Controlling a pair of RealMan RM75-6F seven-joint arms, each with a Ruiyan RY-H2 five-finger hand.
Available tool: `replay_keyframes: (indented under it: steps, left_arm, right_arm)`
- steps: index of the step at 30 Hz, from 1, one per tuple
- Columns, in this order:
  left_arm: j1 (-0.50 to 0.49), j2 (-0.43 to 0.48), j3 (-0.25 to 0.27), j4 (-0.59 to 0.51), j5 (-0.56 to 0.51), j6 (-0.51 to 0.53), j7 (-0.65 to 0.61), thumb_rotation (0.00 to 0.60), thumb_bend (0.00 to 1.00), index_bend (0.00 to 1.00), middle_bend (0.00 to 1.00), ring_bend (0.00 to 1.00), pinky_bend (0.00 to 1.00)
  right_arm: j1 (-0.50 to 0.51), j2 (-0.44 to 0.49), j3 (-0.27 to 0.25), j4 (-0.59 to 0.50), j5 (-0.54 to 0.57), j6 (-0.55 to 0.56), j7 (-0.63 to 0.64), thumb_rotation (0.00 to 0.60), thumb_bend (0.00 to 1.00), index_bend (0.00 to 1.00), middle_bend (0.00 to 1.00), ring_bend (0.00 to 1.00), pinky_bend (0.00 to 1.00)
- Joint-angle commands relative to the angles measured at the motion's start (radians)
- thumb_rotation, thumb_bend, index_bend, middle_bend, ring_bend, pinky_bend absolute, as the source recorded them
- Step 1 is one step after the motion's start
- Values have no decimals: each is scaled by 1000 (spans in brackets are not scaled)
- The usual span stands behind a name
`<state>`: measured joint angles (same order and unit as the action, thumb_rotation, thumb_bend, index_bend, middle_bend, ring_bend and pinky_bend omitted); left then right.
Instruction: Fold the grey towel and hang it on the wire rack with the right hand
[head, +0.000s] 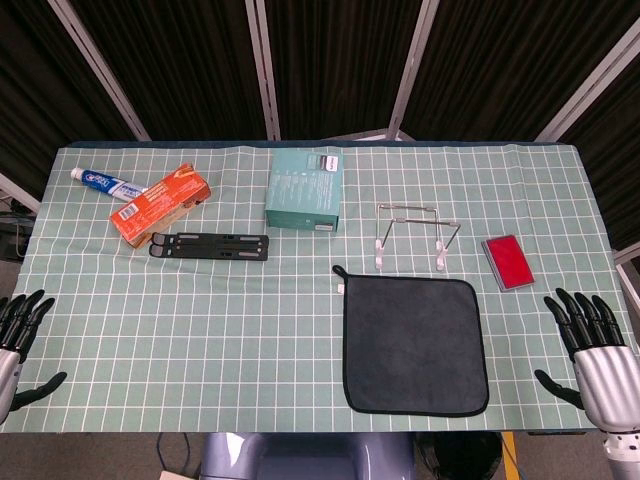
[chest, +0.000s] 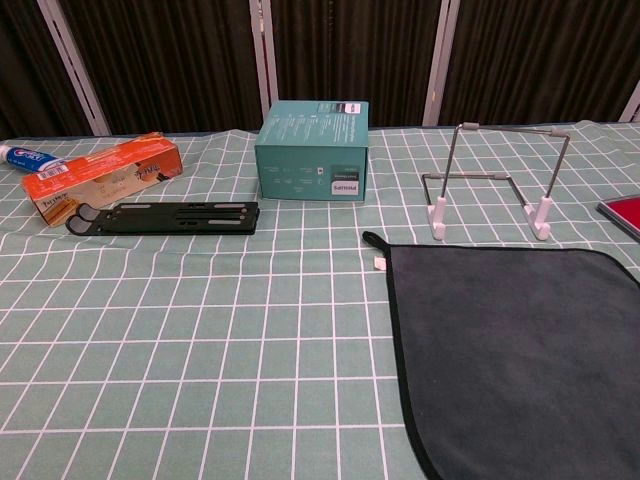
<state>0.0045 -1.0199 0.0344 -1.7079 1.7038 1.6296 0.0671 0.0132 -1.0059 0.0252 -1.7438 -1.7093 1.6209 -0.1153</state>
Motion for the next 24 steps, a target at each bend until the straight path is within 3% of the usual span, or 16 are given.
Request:
replay_keyframes:
  steps: [1,5,10,13,15,19,24]
  left_arm:
    - [0,-1,0,2,0,-1,1,600,0,0,0,0,0]
    - [-1,-4,1,0,-2,-7,10,600,0,0,0,0,0]
    - [-5,-11,-11,2,-21,-13,24,600,0,0,0,0,0]
    - [-10,-20,-18,7,-46,-30,36,600,0,0,0,0,0]
    - [-13,-26,-21,10,-58,-41,49,600,0,0,0,0,0]
    - [-17,-40,-22,12,-69,-54,80,600,0,0,0,0,0]
    - [-20,-48,-29,22,-95,-68,85,600,0,0,0,0,0]
  right_arm:
    - [0,-1,-2,0,0,-3,-3,600,0,0,0,0,0]
    - [12,3,-22,0,-18,-41,-9,600,0,9,0,0,0]
    - [78,-10,-78,33,-123,-176,-55,600,50,132,0,0,0]
    - [131,-59,-126,72,-203,-273,-23,600,182,231,0,0,0]
    - [154,-95,-143,97,-229,-309,4,600,218,286,0,0,0]
    - [195,-183,-153,165,-249,-369,26,600,275,364,0,0,0]
    - [211,-249,-163,217,-251,-398,17,600,296,381,0,0,0]
